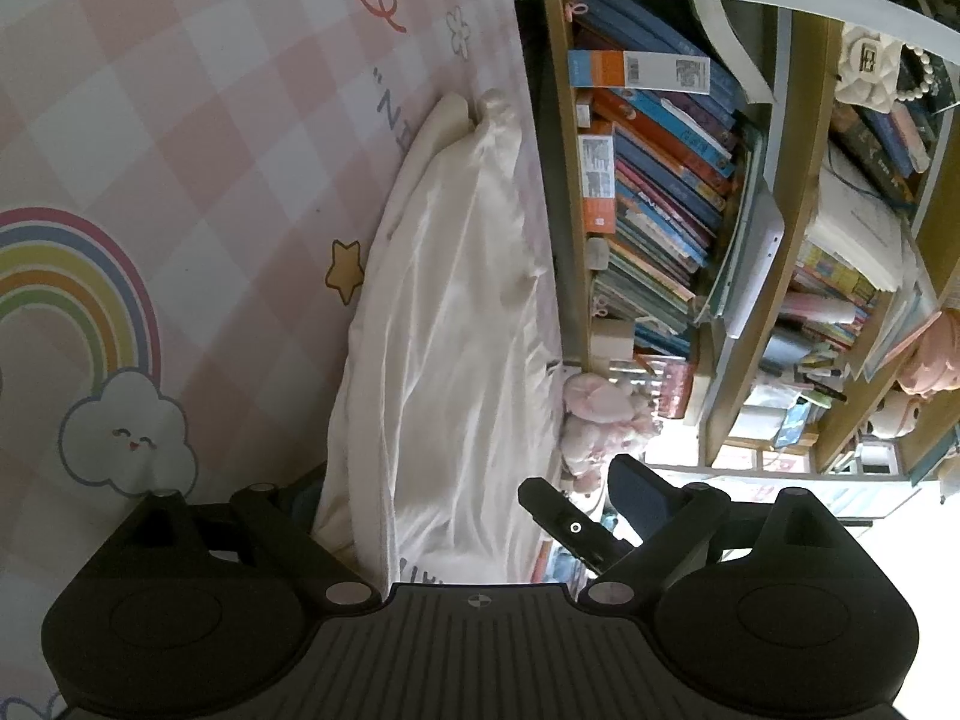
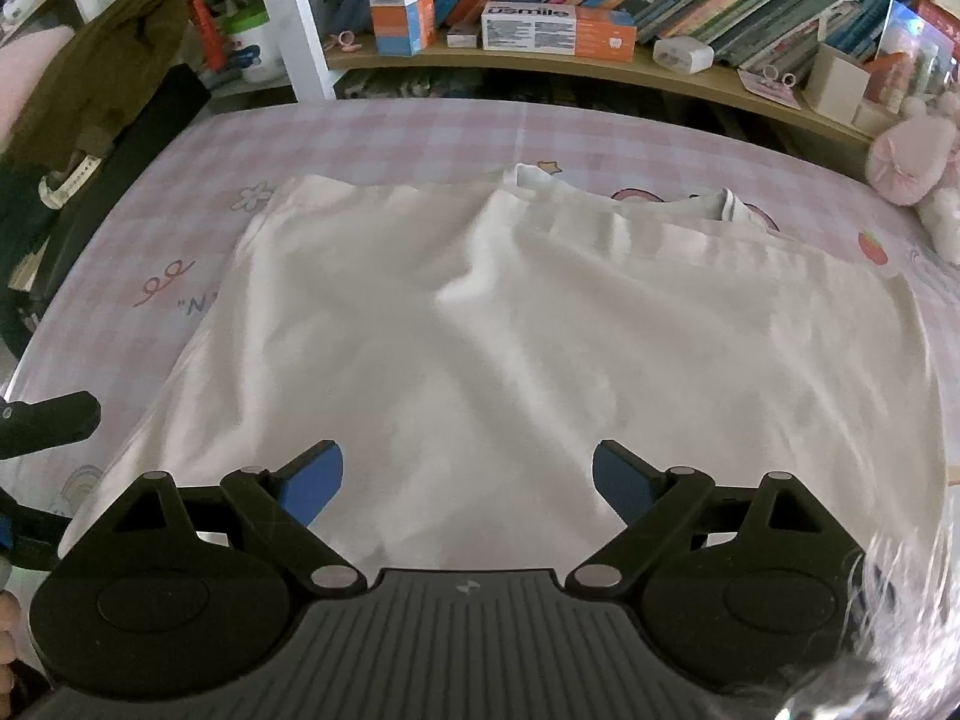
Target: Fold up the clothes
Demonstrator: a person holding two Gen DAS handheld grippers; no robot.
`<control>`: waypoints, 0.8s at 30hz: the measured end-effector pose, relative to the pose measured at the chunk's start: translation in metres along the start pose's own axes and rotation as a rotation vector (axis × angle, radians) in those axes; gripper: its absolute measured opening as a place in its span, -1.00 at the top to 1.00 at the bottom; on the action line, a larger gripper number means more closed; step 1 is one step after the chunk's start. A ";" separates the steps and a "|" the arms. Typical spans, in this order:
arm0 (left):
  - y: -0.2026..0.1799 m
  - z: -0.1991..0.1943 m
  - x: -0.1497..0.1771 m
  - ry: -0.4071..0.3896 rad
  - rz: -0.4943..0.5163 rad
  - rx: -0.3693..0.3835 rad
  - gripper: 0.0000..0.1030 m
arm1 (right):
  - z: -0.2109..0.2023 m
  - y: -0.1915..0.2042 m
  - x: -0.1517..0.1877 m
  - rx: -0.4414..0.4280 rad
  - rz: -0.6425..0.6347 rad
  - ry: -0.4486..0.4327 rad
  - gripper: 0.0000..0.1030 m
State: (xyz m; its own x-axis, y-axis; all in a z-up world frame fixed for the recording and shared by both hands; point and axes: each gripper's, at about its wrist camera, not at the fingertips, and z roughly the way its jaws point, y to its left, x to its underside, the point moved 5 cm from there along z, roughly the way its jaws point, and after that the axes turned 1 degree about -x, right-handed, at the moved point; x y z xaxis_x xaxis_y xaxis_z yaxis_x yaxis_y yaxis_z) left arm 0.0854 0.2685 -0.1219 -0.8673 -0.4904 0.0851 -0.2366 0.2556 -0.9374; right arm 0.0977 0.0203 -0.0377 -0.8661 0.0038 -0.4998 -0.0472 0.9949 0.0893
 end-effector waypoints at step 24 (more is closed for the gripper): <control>0.002 -0.002 0.001 0.005 0.001 -0.003 -0.76 | 0.008 0.003 -0.003 -0.002 -0.005 0.055 -0.72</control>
State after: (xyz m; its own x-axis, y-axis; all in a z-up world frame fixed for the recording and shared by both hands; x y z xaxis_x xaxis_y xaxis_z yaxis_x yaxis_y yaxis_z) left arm 0.0833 0.2704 -0.1229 -0.8698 -0.4860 0.0855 -0.2365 0.2586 -0.9366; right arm 0.1045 0.0244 -0.0429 -0.8920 -0.0064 -0.4520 -0.0520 0.9947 0.0885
